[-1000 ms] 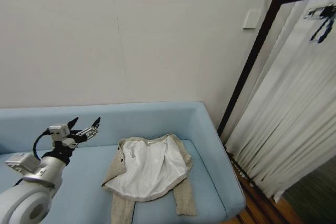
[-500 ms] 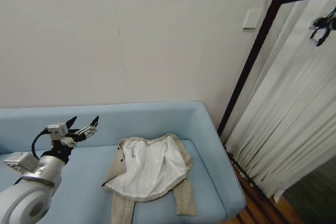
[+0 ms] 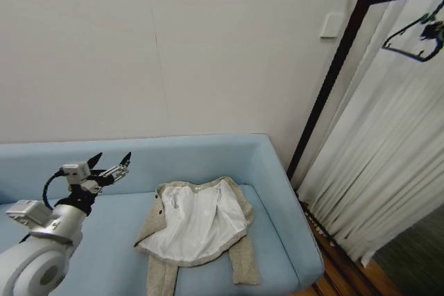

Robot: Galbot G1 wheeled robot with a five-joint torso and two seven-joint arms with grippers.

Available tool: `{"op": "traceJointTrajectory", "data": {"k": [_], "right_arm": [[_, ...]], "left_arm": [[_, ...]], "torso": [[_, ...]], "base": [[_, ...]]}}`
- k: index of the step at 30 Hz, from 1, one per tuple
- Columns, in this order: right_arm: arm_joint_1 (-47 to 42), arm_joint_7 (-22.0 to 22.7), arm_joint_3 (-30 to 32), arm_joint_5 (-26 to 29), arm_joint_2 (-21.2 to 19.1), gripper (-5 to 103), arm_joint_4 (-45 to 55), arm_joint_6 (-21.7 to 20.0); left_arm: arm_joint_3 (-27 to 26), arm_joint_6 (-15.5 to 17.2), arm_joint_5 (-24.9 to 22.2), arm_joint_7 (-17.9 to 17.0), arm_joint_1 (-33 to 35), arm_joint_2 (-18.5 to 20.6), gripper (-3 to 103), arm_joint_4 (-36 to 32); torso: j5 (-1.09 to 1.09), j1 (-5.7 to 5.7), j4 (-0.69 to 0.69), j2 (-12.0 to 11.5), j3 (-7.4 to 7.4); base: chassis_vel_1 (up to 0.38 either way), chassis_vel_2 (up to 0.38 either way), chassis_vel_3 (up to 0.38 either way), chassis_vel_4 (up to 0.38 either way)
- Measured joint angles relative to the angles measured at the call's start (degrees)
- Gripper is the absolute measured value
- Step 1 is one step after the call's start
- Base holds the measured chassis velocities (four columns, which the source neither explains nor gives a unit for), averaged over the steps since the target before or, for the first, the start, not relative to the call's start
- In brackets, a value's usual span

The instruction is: Pick up the clothes from the sofa and hang them on the clothes hanger.

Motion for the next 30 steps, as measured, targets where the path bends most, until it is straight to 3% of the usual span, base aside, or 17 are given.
{"op": "traceJointTrajectory", "data": {"k": [14,22,30], "right_arm": [[-2.76,-1.48,3.45,-2.95,-0.51,8,1.67,0.03],[-8.02,-5.11,8.37,-8.57,-2.90,8,5.27,0.07],[-9.16,-7.08,10.34,-9.53,-4.38,8,7.91,0.08]], "left_arm": [[-0.13,-0.38,-0.01,0.08,0.47,-0.58,100,-0.57],[-0.23,-1.26,0.01,0.30,1.21,-0.75,100,-0.76],[-0.16,-1.29,0.03,0.25,1.27,-0.20,100,-0.70]], "torso": [[-0.02,0.00,0.00,0.00,0.00],[-0.01,0.00,0.00,0.00,0.00],[-0.02,0.00,0.01,0.00,0.00]], "base": [[0.000,0.000,0.000,0.000],[0.000,0.000,0.000,0.000],[0.000,0.000,0.000,0.000]]}}
